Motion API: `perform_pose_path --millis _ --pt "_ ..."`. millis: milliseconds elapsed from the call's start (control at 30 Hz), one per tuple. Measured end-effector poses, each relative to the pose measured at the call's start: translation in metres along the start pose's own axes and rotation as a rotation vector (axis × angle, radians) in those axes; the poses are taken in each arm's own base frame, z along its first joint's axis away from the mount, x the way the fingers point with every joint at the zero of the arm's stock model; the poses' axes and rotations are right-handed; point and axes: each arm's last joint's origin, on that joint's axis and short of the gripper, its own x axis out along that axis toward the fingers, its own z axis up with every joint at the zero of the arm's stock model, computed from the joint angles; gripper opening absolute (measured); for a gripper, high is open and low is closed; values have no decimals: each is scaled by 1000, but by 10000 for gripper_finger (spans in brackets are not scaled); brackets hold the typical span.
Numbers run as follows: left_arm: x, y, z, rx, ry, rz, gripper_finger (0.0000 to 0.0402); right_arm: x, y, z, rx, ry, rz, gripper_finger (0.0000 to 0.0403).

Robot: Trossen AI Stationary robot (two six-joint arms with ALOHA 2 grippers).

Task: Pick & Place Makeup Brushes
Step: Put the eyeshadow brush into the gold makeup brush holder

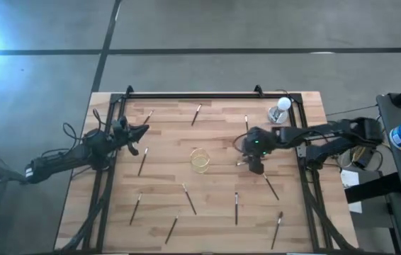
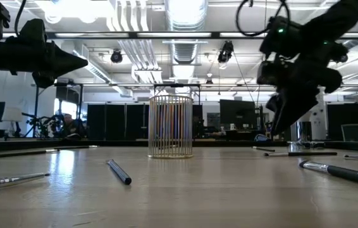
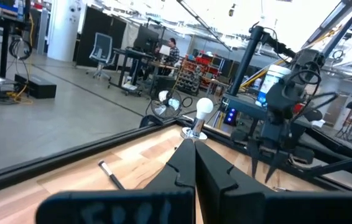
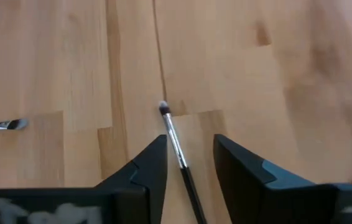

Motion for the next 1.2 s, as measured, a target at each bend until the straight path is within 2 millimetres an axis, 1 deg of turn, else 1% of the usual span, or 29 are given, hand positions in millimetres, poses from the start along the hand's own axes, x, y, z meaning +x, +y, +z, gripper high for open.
perform_pose_path --millis 133,233,467,633,867,1033,1200 --pt "0 0 0 2 4 0 0 14 6 17 -43 97 7 134" --pt "0 0 -1 3 6 1 0 21 11 30 -70 134 -10 132" --pt "0 0 -1 2 7 0 0 38 19 46 -84 243 -31 118" --pt "0 0 -1 -1 7 0 0 48 19 49 -83 331 -94 105" --pt "0 0 -1 -2 8 1 0 58 20 52 -91 396 -104 86" --pt "0 0 -1 -3 8 0 0 63 21 52 -63 435 -121 65" --pt "0 0 -1 -10 8 0 0 63 21 50 -29 439 -136 38"
